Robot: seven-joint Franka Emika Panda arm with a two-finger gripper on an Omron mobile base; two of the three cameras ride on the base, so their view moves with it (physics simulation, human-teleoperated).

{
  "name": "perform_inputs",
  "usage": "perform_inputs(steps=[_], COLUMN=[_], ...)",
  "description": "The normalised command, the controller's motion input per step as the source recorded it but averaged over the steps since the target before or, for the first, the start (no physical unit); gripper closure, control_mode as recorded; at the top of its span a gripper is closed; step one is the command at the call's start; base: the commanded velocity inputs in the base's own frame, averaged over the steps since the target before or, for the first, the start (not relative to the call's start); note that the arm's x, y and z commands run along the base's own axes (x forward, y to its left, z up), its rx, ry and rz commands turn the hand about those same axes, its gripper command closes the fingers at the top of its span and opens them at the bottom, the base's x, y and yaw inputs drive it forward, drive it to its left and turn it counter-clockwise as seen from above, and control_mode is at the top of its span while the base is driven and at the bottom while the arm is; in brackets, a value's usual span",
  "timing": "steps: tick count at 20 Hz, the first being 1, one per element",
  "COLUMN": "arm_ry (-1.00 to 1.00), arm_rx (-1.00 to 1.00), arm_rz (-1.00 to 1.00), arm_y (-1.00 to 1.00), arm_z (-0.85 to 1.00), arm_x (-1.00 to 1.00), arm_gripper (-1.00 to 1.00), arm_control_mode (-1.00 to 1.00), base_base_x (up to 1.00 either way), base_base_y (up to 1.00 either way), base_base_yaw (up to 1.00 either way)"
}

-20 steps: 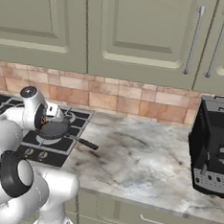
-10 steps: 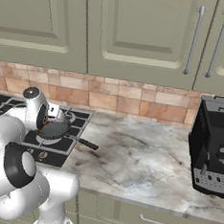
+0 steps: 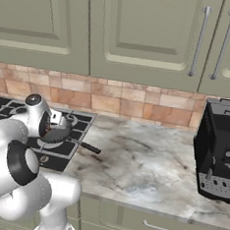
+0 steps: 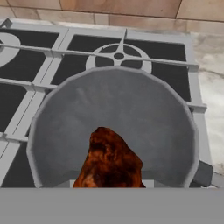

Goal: Place both pans onto different burners. Then place the squash and the chicken drumstick on different pans.

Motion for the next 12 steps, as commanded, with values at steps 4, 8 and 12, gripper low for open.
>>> perform_inputs(steps=[4, 8, 12], arm_ry=[0.0, 0.0, 0.0], arm_rx=[0.0, 0.0, 0.0], arm_rz=[0.0, 0.0, 0.0], arm_y=[0.0, 0.03, 0.07], arm_z=[-0.19, -0.09, -0.01], arm_x=[0.02, 0.11, 0.23], arm_gripper=[1.0, 1.0, 1.0], arm_control_mode=[-1.0, -1.0, -1.0], base_base_x=[0.0, 0.0, 0.0], base_base_y=[0.0, 0.0, 0.0], base_base_yaw=[0.0, 0.0, 0.0])
